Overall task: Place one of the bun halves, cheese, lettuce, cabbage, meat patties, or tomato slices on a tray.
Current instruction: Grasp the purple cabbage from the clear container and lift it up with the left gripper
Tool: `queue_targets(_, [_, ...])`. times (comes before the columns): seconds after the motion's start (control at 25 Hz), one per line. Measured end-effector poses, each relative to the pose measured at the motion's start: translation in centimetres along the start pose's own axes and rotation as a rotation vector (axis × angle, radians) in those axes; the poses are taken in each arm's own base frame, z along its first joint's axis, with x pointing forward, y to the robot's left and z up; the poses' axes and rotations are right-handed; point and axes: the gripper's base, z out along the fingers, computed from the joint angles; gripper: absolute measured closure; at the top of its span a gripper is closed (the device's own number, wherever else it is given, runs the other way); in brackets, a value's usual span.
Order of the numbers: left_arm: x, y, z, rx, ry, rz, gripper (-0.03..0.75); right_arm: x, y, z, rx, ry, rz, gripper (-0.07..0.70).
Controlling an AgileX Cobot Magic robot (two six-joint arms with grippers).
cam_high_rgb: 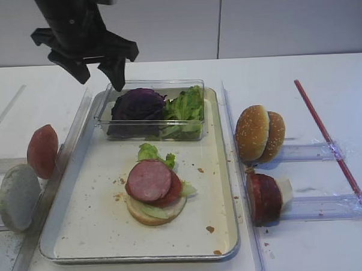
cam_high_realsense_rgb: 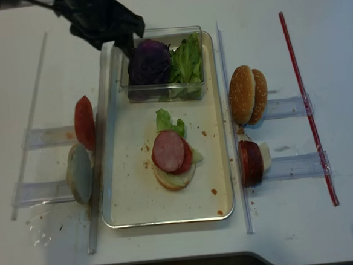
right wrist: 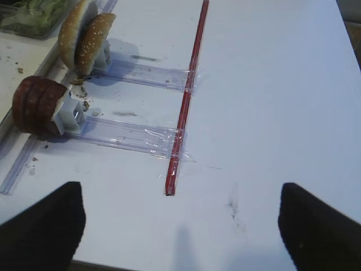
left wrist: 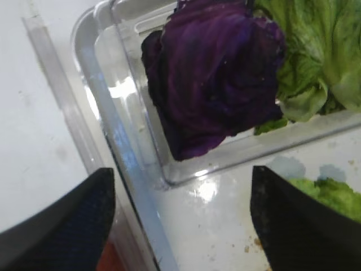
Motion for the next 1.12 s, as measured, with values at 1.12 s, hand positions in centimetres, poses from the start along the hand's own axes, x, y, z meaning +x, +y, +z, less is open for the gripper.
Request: queue_targets(1.12, [-4.5, -1.2, 9.8, 0.088, 0.04, 0.033, 0.23, 0.0, 0.0, 0.0, 0.0, 0.0, 0.0, -0.062])
